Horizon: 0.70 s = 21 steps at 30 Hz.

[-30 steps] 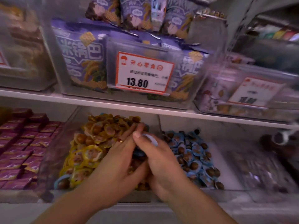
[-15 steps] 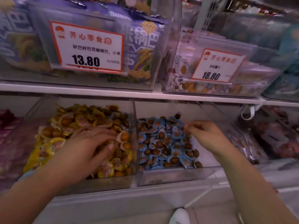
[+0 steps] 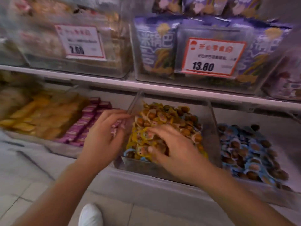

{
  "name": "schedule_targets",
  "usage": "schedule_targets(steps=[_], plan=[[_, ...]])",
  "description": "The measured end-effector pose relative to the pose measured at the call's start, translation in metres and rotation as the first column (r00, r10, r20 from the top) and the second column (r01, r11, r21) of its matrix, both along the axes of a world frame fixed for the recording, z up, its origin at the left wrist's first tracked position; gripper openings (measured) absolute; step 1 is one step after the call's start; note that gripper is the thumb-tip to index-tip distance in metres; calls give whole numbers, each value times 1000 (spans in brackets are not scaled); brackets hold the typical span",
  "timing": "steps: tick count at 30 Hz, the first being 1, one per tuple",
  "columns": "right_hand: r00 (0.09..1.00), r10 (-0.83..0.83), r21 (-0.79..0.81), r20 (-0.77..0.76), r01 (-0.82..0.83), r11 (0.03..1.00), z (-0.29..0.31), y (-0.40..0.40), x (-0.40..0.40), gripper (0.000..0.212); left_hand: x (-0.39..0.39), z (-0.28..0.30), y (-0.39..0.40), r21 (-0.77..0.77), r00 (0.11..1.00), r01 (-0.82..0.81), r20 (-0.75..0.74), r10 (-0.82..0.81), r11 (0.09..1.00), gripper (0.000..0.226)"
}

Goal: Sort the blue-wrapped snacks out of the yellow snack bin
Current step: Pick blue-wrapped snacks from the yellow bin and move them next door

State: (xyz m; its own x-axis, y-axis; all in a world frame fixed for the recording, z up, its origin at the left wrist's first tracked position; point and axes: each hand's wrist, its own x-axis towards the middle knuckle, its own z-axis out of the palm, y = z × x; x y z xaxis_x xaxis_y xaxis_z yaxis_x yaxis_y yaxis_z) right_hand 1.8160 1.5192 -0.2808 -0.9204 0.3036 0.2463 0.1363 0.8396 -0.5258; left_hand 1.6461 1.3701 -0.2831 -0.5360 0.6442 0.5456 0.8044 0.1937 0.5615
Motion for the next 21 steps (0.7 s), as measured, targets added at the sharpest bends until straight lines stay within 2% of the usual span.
schedule_targets(steps=[2,4,6,10,12,16,18,21], plan=[[985,19,91,170,-35,995,-17,-8,-32,60,-5,-6,-9,-32,1000,14,5,-14,999,32],[961,-23,197,274,-33,980,-31,-9,-60,67,-10,-9,-16,-45,1000,11,28,-10,999,33],[956,-66,268,287,-14,963,-39,1,-78,68,-14,-10,-17,-37,999,1,53,1,999,30],[964,-80,416,252,-33,909,-33,37,-81,59,-17,-9,-9,-27,996,10,87,-8,1000,27],[958,-107,437,266,-21,899,-27,60,-75,60,-18,-9,-5,-36,993,43,108,-39,998,27],[924,-234,475,303,67,878,-21,102,-56,47,-18,-10,-1,-83,990,91,115,-81,992,31],[876,-332,459,349,149,876,-20,107,-49,50,-18,-10,-2,-80,989,101,119,-91,992,30],[826,-389,456,409,184,871,-13,94,-44,55,-19,-11,-8,-68,988,106,116,-98,992,28]])
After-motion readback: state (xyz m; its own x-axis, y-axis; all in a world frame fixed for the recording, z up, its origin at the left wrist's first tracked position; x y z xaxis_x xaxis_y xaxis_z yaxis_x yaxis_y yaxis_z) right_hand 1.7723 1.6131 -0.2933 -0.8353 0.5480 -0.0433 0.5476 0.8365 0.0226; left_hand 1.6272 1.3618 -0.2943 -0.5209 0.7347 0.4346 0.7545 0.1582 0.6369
